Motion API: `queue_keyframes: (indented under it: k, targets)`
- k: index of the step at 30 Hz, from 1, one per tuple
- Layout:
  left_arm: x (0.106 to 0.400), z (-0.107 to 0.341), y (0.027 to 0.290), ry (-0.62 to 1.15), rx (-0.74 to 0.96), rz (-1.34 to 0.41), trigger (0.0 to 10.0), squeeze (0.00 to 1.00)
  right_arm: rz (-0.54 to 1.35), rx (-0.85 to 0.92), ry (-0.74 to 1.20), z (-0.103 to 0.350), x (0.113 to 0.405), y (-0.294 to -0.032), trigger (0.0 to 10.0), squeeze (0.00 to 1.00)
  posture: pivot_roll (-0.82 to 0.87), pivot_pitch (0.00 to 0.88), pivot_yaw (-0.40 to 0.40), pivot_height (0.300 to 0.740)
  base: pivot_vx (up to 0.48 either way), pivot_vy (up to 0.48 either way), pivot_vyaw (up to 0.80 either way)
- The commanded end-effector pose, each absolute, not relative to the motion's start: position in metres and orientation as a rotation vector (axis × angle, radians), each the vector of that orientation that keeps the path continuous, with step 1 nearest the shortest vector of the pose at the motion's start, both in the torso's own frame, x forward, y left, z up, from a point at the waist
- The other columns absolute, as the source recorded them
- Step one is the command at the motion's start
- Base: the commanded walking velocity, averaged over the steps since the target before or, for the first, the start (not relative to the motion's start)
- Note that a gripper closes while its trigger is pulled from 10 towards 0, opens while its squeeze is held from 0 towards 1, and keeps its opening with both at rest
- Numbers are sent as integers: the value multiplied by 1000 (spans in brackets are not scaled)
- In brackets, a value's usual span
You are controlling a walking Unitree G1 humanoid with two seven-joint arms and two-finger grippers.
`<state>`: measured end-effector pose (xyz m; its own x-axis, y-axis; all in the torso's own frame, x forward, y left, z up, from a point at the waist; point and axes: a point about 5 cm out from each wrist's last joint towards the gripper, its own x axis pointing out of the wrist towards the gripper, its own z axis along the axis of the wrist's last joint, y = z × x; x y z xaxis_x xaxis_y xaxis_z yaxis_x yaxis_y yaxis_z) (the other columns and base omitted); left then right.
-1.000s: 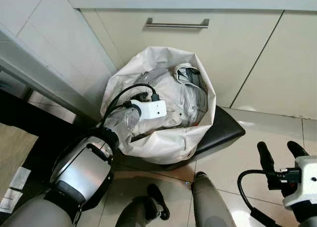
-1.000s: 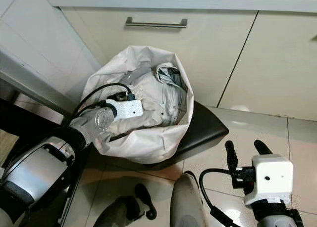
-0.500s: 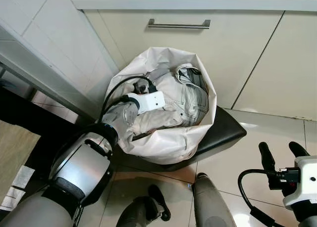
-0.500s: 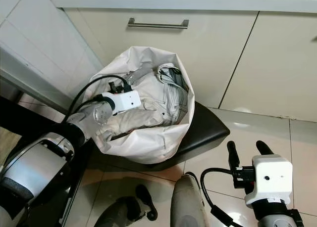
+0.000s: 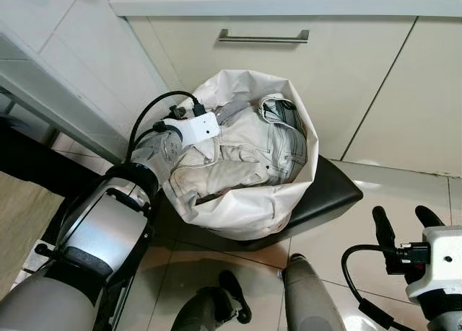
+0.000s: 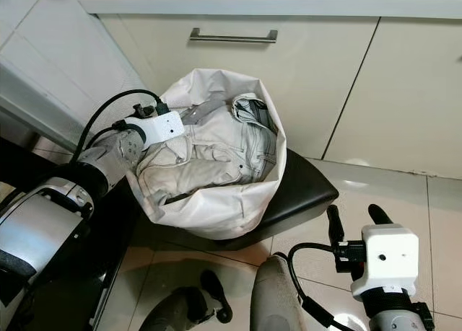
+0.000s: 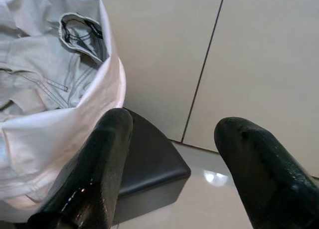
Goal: Clothes washing
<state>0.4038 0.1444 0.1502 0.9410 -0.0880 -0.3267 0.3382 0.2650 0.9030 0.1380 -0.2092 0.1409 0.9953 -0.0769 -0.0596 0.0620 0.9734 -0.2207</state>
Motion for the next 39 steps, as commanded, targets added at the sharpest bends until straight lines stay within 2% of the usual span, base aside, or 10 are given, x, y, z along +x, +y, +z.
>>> queue_keyframes:
  k: [1, 17, 19, 23, 24, 26, 27, 28, 33, 39]
  targets:
    - [405, 154, 158, 286, 1283, -290, 10000, 1000, -75, -216, 85, 138, 133, -208, 10000, 0, -590, 278, 262, 726, 0, 0, 0]
    - [407, 168, 151, 341, 1190, -494, 10000, 1000, -90, -209, 104, 132, 129, -208, 10000, 0, -576, 282, 267, 726, 0, 0, 0]
    - [401, 155, 157, 397, 1197, -558, 10000, 1000, -83, -204, 109, 129, 132, -207, 10000, 0, -562, 278, 263, 726, 0, 0, 0]
    - [398, 148, 166, 439, 1215, -557, 10000, 1000, -72, -203, 106, 128, 135, -207, 10000, 0, -549, 271, 259, 726, 0, 0, 0]
    - [397, 147, 167, 449, 1214, -580, 10000, 588, -71, -203, 106, 127, 136, -207, 10000, 0, -546, 270, 258, 726, 0, 0, 0]
    - [397, 147, 167, 455, 1209, -597, 10000, 588, -69, -203, 106, 127, 136, -207, 10000, 0, -546, 270, 258, 726, 0, 0, 0]
    - [398, 151, 166, 443, 1188, -603, 10000, 0, -68, -203, 106, 126, 136, -207, 10000, 0, -542, 265, 259, 726, 0, 0, 0]
    - [400, 158, 164, 415, 1139, -606, 10000, 0, -65, -201, 109, 125, 136, -206, 10000, 0, -537, 260, 259, 726, 0, 0, 0]
    - [399, 158, 159, 399, 1117, -630, 10000, 0, -57, -196, 113, 121, 138, -204, 10000, 0, -528, 249, 262, 726, 0, 0, 0]
    - [395, 140, 146, 406, 1103, -622, 10000, 0, -52, -196, 112, 120, 139, -203, 10000, 0, -536, 250, 266, 726, 0, 0, 0]
